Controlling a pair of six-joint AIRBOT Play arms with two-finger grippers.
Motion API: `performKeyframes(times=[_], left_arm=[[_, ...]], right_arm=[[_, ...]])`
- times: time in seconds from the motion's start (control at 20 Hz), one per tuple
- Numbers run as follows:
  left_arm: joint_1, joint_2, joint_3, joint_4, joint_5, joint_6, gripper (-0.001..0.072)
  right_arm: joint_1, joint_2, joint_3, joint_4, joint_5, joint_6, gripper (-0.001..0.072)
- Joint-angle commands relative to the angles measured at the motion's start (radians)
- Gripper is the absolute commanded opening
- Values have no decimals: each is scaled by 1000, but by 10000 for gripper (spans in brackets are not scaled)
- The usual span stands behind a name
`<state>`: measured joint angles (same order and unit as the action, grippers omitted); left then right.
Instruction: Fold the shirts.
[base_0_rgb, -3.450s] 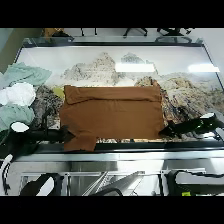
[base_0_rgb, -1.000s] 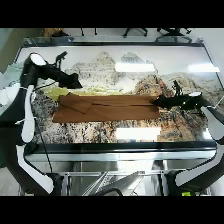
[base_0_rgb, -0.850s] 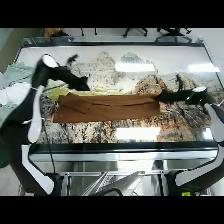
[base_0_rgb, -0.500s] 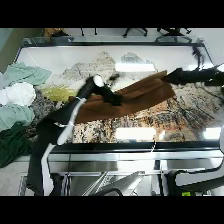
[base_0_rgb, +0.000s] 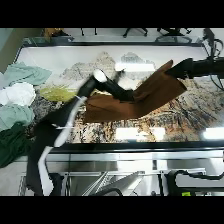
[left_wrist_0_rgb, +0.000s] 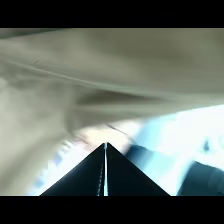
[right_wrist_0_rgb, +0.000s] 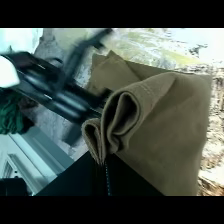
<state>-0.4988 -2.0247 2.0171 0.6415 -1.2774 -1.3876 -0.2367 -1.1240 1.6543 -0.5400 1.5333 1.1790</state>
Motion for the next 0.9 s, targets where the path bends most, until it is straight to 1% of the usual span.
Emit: performKeyframes(times=[0.0, 0.15, 0.25, 0.35, 0.4, 0.45, 0.5, 0.55, 0.6, 0.65, 0.8, 0.85], left_arm=[[177, 259, -14, -134, -104, 63, 12], [352, 528, -15, -145, -41, 63, 14], [458, 679, -15, -144, 12, 63, 14], [555, 803, -15, -143, 20, 87, 14], [589, 846, -15, -134, 6, 90, 14], [621, 884, -16, -133, -13, 99, 14], [646, 913, -24, -128, -20, 99, 14], [668, 943, -43, -125, -18, 99, 14], [687, 969, -69, -125, -15, 103, 14], [706, 994, -104, -122, -10, 110, 14], [762, 1063, -225, -113, -1, 134, 14], [780, 1078, -263, -114, -1, 137, 14]], right_arm=[[164, -20, -5, 2, -129, 11, 16], [438, -108, -6, 1, -318, 1, 16], [611, -209, -6, 2, -478, -8, 17], [778, -329, -6, 2, -721, -77, 16], [857, -392, -6, 2, -885, -145, 20], [932, -458, -6, 2, -1038, -205, 105], [986, -518, -6, 2, -1149, -230, 378], [1016, -563, -6, 2, -1206, -230, 577], [1021, -579, -6, 1, -1184, -230, 601], [1008, -573, -6, 1, -1145, -230, 600], [897, -477, -6, -42, -991, -229, 600], [840, -435, -6, -68, -932, -208, 600]])
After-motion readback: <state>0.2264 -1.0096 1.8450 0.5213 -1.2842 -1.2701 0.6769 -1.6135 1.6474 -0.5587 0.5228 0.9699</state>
